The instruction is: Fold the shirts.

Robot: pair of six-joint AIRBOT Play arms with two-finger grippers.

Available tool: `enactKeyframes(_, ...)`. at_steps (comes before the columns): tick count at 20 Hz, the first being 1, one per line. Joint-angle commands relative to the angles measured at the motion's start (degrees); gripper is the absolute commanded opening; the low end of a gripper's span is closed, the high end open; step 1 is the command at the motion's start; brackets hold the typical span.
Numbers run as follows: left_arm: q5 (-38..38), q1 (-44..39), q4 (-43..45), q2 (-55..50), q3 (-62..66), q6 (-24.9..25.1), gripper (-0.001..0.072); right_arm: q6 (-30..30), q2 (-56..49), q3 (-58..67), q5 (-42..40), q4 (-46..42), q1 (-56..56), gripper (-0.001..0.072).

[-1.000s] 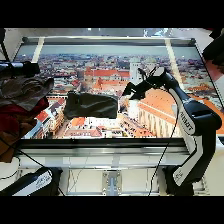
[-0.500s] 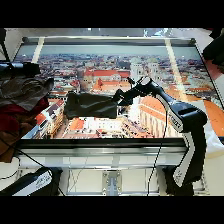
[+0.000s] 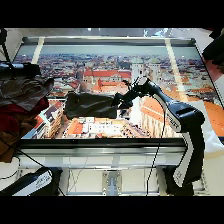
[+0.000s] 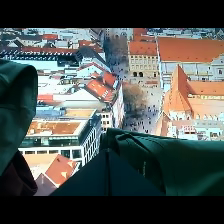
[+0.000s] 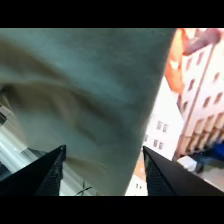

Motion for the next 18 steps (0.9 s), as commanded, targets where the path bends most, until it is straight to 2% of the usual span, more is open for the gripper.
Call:
enactKeyframes(1, -0.17, 0.07, 0.0, -0.02, -0.02, 0.02, 0.0009, 0.13, -0.13, 0.07, -3.98, 1.79, 2.1, 0.0441)
enactKeyframes(3, -0.2, 0.07, 0.0, -0.02, -0.02, 0.02, 0.0009, -3.3, -0.13, 0.07, -9.42, 7.28, 3.65, 0.0379)
enactKeyframes(4, -0.2, 0.07, 0.02, -0.02, -0.02, 0.02, 0.0009, -4.35, -0.13, 0.09, -12.5, 9.88, 4.04, 0.0374)
enactKeyframes(5, -0.22, 0.07, 0.02, -0.02, -0.02, 0.02, 0.0009, -5.25, -0.13, 0.09, -15.13, 12.31, 4.35, 0.0252)
enactKeyframes(6, -0.24, 0.07, 0.0, -0.02, -0.02, 0.02, 0.0009, -6.05, -0.07, 0.22, -16.72, 14.78, 4.33, 0.0033)
enactKeyframes(8, -0.24, 0.09, 0.02, 0.0, 0.0, 0.04, 0.0009, -8.02, 0.66, 2.69, -15.61, 16.5, 3.39, 0.0014)
enactKeyframes(11, -0.46, 0.09, 0.0, 0.0, 0.0, 2.01, 0.0009, -7.3, 5.46, 10.95, -7.69, 15.96, -0.98, 0.0013)
enactKeyframes(13, -0.46, 0.09, -0.02, 0.02, 0.0, 1.97, 0.0009, -1.81, 9.75, 18.69, -1.2, 13.51, -6.25, 0.0014)
enactKeyframes(16, -0.44, 0.07, -0.96, 0.02, 0.0, 1.92, 0.0009, 9.6, 16.74, 26.51, 2.67, 2.47, -14.99, 0.0013)
enactKeyframes(18, -0.42, 0.07, -2.21, 0.02, 0.0, 1.92, 0.0009, 11.1, 21.31, 26.47, 3.45, -3.3, -21.51, 0.0013)
